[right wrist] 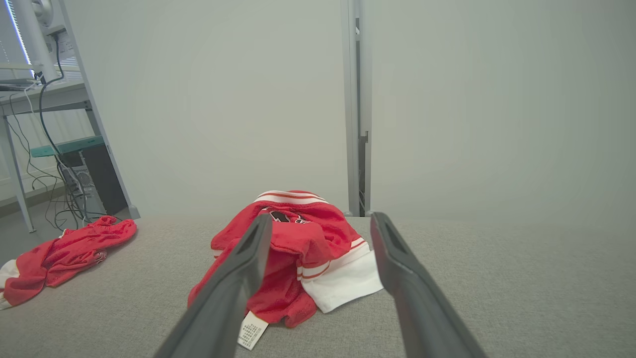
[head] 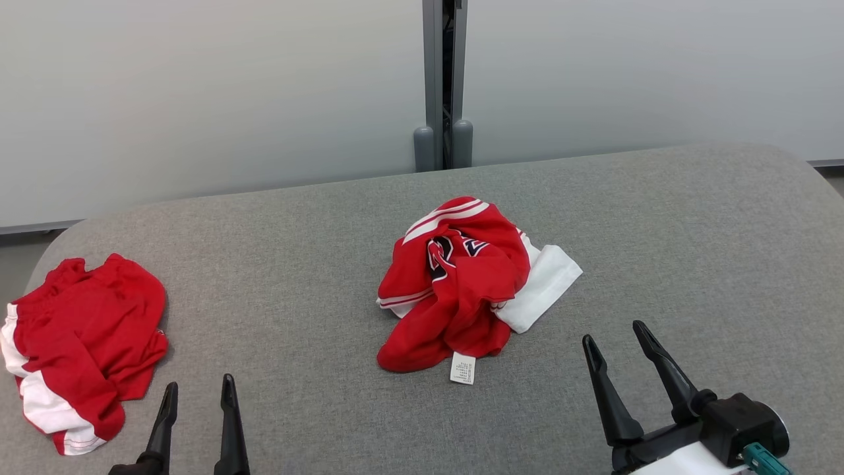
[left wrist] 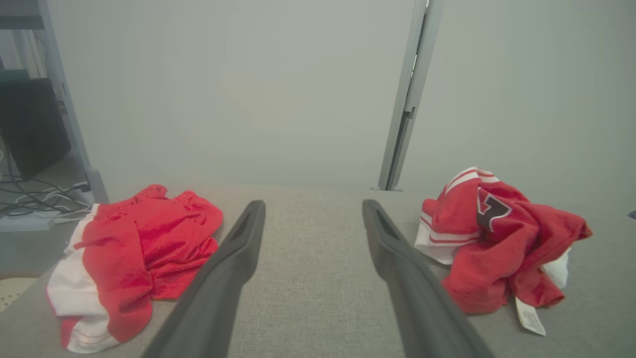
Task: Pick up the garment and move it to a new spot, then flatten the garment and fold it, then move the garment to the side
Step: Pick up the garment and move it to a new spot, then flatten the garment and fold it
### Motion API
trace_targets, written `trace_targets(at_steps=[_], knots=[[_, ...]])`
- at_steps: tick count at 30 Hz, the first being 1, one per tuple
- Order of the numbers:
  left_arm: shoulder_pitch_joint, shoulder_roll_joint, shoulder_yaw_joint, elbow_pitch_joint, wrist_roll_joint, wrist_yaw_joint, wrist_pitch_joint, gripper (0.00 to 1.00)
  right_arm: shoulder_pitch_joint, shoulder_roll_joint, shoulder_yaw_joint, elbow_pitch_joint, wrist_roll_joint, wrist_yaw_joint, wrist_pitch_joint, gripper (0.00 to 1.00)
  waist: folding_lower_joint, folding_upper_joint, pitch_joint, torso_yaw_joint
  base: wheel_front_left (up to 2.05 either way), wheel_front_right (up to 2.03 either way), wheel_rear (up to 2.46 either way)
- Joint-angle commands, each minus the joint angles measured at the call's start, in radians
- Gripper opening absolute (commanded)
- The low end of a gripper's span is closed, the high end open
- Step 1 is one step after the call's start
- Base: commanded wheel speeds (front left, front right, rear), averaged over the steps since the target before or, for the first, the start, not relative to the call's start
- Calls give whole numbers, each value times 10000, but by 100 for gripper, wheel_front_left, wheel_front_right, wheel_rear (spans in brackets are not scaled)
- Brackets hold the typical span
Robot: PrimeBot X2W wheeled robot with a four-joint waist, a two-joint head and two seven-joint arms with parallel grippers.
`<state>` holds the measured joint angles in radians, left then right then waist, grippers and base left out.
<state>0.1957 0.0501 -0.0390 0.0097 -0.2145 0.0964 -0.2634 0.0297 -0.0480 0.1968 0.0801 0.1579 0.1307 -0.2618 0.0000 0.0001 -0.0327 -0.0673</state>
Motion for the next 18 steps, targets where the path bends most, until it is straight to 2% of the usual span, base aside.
trace_targets(at_steps=[1, 18], knots=[[29, 25, 67, 175, -121, -68, -8, 100, 12, -49, -4, -35, -14, 1, -55, 100, 0, -1, 19, -19, 0, 0, 0], [-204, 18, -172, 642, -247, 51, -10, 100, -7, -49, 113, 107, -63, 1, -55, 100, 0, -1, -6, 2, 0, 0, 0]])
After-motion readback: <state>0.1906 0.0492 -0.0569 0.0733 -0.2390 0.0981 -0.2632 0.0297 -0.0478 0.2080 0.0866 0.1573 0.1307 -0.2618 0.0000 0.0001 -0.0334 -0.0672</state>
